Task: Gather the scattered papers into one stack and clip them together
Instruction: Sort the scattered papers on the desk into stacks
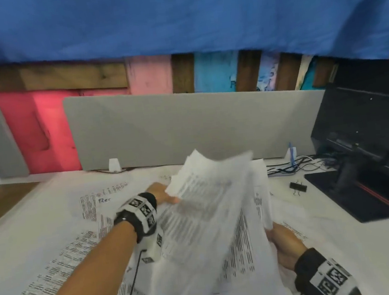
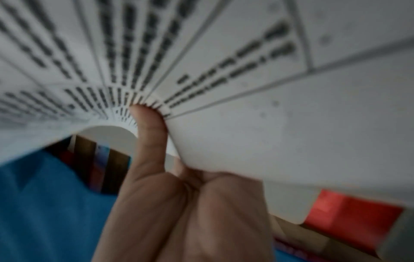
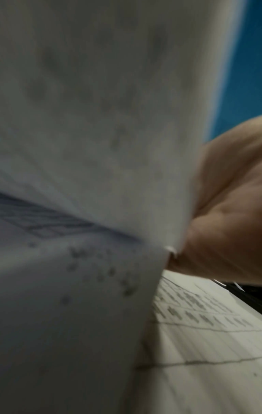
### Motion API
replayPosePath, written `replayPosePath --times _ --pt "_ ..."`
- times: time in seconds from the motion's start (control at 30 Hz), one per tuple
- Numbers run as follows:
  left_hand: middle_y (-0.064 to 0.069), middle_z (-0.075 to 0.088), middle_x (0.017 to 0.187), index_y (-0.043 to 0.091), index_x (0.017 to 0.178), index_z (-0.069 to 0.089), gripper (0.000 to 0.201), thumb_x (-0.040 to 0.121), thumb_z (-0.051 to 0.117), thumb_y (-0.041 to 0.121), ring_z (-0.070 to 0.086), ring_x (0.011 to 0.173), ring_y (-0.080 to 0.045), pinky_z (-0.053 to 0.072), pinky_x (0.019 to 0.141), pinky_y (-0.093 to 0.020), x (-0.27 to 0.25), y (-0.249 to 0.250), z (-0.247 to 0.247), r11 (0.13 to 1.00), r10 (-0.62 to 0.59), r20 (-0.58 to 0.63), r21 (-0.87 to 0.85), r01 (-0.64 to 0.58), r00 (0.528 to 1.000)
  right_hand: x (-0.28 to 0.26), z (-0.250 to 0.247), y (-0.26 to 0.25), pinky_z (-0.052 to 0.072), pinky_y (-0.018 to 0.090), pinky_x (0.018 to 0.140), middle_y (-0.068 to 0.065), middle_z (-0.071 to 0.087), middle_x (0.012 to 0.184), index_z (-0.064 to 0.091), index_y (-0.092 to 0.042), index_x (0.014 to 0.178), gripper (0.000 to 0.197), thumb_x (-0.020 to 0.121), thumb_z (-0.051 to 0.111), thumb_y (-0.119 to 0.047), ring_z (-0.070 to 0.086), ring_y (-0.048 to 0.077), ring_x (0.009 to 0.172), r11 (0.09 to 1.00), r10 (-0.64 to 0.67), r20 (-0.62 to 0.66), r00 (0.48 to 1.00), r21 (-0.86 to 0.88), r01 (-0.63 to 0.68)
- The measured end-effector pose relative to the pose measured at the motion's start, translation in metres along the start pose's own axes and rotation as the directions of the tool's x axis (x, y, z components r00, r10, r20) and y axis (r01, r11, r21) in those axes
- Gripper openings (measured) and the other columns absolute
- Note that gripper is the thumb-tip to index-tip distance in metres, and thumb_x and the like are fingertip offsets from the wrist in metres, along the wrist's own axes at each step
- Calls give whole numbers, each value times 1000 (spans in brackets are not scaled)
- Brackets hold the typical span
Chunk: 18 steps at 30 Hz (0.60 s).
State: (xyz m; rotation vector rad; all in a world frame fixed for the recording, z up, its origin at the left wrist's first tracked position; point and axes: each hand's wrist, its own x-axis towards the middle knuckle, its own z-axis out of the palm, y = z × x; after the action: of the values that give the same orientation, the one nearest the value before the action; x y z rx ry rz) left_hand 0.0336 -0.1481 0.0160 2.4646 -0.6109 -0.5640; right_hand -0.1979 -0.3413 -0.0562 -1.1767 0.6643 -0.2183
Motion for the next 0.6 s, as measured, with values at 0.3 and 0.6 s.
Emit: replayPosePath --times 0.3,0.6 --pt "-9 51 138 7 134 47 56 84 65 25 47 127 -25 38 106 -33 4 0 21 988 -48 48 151 40 998 2 -3 14 55 38 70 24 63 111 51 7 122 43 80 59 11 61 38 99 965 1 -132 991 -258 -36" --pt "-13 61 118 4 130 51 42 91 55 20 57 103 -26 43 96 -38 -22 -21 -58 900 59 -248 -407 -159 967 18 -19 2 51 40 79 19 59 100 48 4 121 34 87 46 6 57 32 86 954 -238 -445 863 -275 121"
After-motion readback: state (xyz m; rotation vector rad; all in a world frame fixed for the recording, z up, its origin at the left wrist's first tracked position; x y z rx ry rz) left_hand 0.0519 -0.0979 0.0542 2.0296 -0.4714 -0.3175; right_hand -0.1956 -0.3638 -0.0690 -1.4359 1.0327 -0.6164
